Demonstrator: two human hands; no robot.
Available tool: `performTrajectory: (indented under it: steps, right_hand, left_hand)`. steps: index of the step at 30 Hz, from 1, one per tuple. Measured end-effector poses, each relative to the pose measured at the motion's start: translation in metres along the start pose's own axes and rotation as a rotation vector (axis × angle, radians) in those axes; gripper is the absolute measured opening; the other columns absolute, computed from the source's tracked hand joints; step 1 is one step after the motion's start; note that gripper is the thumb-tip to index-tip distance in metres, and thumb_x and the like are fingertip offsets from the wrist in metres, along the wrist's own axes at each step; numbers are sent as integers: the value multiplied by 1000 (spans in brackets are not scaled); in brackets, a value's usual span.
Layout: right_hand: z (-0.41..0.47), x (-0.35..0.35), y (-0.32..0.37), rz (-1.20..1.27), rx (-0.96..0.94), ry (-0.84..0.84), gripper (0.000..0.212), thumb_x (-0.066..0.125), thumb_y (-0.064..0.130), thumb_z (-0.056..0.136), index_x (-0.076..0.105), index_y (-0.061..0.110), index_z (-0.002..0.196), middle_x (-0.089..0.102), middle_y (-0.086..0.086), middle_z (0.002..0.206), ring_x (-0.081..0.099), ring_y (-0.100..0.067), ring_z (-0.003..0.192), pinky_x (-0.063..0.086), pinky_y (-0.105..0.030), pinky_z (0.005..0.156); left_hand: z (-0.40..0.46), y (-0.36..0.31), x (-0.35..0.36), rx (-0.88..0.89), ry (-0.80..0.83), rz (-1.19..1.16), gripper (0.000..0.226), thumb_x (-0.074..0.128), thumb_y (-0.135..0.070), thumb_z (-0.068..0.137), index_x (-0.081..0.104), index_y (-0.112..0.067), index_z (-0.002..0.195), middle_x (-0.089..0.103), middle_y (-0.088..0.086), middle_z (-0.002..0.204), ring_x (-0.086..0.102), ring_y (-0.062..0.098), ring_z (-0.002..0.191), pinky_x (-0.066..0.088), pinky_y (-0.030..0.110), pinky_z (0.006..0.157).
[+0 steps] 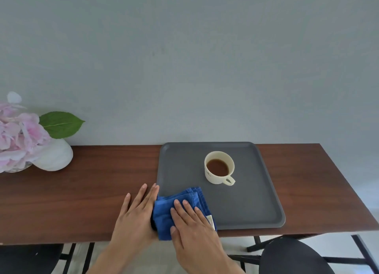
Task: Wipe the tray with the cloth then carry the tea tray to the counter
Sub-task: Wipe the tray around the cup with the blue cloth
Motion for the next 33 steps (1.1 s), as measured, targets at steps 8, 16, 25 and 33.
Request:
performTrajectory:
  steps: [8,16,25,33]
  right_hand:
    - [-17,-13,-32,13,100,-41,47,45,48,94,68,31,131,57,14,145,52,-8,135,43,-36,109]
    - [-44,-33,-87,84,163,-16,60,17,51,105,14,33,162,-5,23,164,-12,1,151,-14,-25,120]
    - [-73,-50,-148,67,258,-16,74,3,63,92,9,36,161,-6,26,164,-14,6,149,-15,-18,116]
    - [-85,-58,-183,34,312,-51,84,-5,62,85,9,32,162,-5,21,166,-13,1,151,-13,-24,122]
  left_hand:
    - [-1,-5,-9,-31,54,-29,139,44,-105,53,8,-28,163,9,-21,168,-3,5,155,7,44,129]
    - [-3,-12,-23,-55,76,-65,147,39,-112,48,-3,-30,163,-12,-25,157,-14,2,153,-1,42,129]
    - [-4,-17,-26,-39,74,-93,146,41,-111,49,-4,-31,162,-6,-24,161,-13,2,153,-1,41,129]
    - [-3,-19,-27,-53,110,-64,145,39,-112,50,-14,-33,159,-14,-22,160,-18,0,152,-2,39,129]
Point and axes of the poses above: each hand's wrist, its own z-axis towards the middle knuckle, its own x-axis out of the palm, y = z × x, the point moved 7 cm from there along z, towards the middle knuckle
